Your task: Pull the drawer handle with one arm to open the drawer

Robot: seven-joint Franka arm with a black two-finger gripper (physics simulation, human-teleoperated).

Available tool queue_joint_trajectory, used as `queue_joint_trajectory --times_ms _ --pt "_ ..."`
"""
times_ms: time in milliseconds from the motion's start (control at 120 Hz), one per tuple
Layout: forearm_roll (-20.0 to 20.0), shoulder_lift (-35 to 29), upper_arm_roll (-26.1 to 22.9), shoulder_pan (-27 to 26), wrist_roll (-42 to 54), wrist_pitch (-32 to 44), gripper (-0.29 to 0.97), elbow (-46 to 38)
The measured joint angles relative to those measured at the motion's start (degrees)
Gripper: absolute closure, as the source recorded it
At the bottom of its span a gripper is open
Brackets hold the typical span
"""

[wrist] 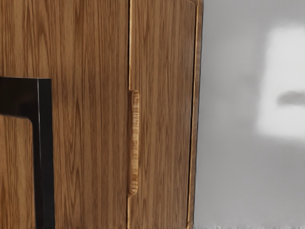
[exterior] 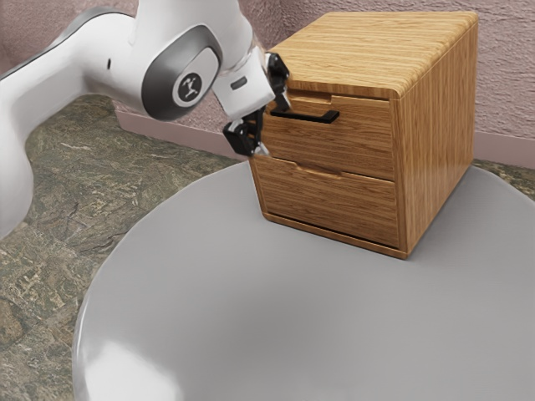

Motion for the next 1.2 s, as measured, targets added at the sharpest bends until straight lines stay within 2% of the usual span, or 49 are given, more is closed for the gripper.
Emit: queue_joint_trajectory --times_ms 233,708,1200 --pt "-0.15 0.56 -0.47 -0.16 2.65 1.47 0.02 -0.02" --pt "-0.23 5.84 0.13 0.82 5.71 5.75 0.01 2.06" --pt "-0.47 6.91 0.17 3.04 7.06 6.43 0.00 2.07"
